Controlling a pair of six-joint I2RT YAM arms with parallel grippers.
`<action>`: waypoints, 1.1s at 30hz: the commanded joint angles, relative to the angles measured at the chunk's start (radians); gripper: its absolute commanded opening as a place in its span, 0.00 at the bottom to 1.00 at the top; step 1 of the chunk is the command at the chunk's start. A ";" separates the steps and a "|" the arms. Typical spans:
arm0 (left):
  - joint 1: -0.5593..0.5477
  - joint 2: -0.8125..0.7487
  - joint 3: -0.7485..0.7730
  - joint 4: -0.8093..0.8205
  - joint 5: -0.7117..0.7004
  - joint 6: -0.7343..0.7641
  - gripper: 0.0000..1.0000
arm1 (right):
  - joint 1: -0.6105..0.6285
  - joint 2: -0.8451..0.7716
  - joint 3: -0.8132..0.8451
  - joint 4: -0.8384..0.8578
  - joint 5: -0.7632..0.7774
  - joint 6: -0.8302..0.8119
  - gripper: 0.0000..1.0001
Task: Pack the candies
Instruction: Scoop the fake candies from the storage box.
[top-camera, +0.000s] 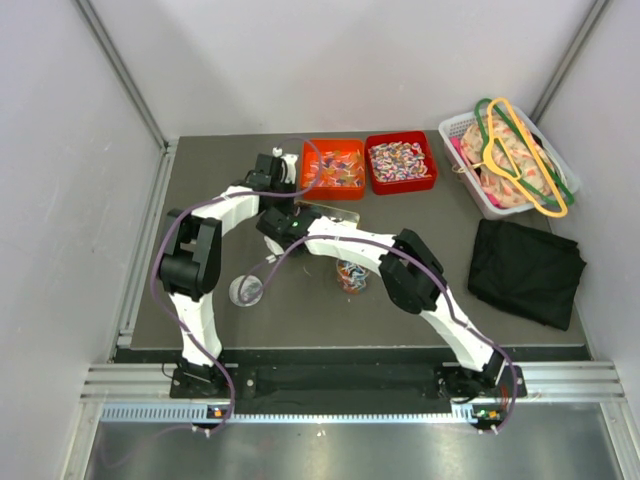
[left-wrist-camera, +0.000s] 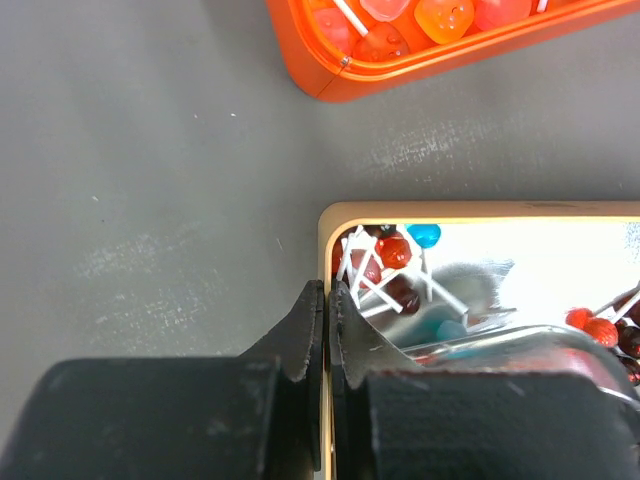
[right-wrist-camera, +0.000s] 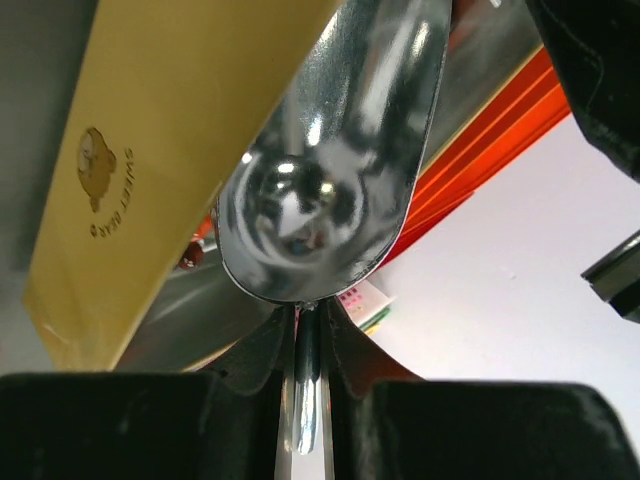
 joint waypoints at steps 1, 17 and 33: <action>-0.004 -0.050 -0.009 -0.001 0.035 -0.029 0.00 | 0.019 0.055 0.050 -0.028 -0.097 0.041 0.00; -0.002 -0.069 -0.016 0.009 0.024 -0.026 0.00 | -0.012 0.048 0.106 -0.129 -0.418 0.286 0.00; -0.001 -0.069 -0.022 0.015 0.014 -0.020 0.00 | -0.075 -0.057 0.015 -0.048 -0.515 0.475 0.00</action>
